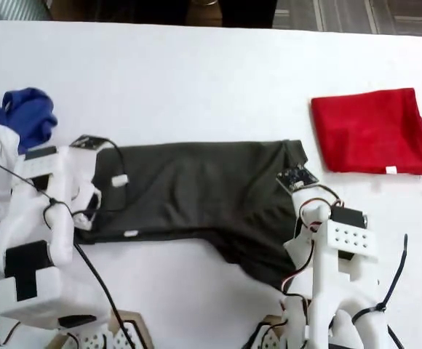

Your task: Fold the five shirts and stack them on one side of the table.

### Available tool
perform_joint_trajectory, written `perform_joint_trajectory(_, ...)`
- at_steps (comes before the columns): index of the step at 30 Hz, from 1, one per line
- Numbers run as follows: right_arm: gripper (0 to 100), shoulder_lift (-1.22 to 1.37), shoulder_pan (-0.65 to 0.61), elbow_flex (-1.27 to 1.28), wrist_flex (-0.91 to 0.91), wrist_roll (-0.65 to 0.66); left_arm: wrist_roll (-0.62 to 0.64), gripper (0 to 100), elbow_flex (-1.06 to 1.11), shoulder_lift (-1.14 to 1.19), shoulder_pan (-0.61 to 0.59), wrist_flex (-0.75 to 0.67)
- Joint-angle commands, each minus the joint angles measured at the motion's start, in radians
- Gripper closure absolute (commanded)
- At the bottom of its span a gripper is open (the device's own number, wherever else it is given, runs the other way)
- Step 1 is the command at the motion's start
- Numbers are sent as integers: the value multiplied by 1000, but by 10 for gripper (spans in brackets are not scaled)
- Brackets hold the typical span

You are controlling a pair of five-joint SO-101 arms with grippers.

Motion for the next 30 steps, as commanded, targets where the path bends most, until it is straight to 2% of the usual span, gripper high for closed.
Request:
perform_joint_trajectory(1, 978, -33, 5, -2, -8, 8, -6, 795, -4, -52, -11, 11)
perform_joint_trajectory(3, 978, -33, 5, -2, -8, 8, 0, 758, -27, -52, -11, 0)
perform_joint_trajectory(7, 978, -33, 5, -2, -8, 8, 6, 775, -137, -52, -12, 11)
perform_joint_trajectory(13, 978, -33, 5, -2, -8, 8, 89, 775, -314, -48, -74, 60)
perform_joint_trajectory(20, 978, -33, 5, -2, -8, 6, 183, 775, -298, 57, -52, -187)
perform_joint_trajectory(26, 978, -33, 5, -2, -8, 6, 345, 775, -453, 226, -11, -184)
perform_joint_trajectory(30, 978, -33, 5, -2, -8, 6, 419, 775, -599, 341, 12, -123)
